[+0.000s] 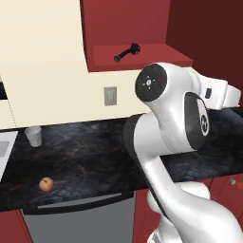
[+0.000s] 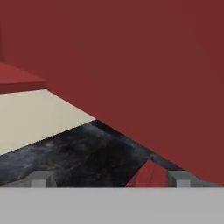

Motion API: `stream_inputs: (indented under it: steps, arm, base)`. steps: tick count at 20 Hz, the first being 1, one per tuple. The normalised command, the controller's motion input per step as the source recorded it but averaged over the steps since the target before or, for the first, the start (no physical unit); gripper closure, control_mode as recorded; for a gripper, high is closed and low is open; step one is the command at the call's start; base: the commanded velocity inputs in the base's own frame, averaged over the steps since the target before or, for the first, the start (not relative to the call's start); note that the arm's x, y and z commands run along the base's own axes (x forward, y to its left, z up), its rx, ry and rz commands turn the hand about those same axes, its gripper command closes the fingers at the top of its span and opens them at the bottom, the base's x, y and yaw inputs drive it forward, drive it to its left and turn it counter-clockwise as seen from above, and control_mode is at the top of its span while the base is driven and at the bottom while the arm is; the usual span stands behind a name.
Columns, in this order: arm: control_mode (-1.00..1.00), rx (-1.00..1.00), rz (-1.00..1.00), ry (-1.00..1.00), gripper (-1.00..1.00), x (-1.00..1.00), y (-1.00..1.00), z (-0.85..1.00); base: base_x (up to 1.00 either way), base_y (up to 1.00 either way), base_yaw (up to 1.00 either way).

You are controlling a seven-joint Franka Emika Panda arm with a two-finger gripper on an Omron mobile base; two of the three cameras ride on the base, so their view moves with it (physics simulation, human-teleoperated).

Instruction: Open the cabinet. Pick the dish brush and place it next to the sink. Then close the cabinet.

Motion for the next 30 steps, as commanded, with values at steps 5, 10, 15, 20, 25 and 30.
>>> stream_inputs:
  steps: [5,10,15,20,25,30]
  arm:
    - [-1.0,0.01,0.49,0.09,-1.0,0.0,0.0,-0.01]
    - [-1.0,0.04,0.59,0.28,-1.0,-0.01,0.04,0.0]
    - [-1.0,0.06,0.54,0.16,-1.0,0.0,0.22,-0.08]
    - [-1.0,0.18,0.29,0.04,-1.0,0.14,0.17,-0.01]
    - [-1.0,0.4,0.01,0.0,-1.0,0.3,0.07,-0.02]
    - [-1.0,0.25,-0.16,0.02,-1.0,0.49,0.07,-0.01]
  base:
    - [0.0,0.0,0.0]
    - [0.0,0.0,0.0]
    - [0.0,0.0,0.0]
    - [0.0,0.0,0.0]
    - [0.0,0.0,0.0]
    - [0.0,0.0,0.0]
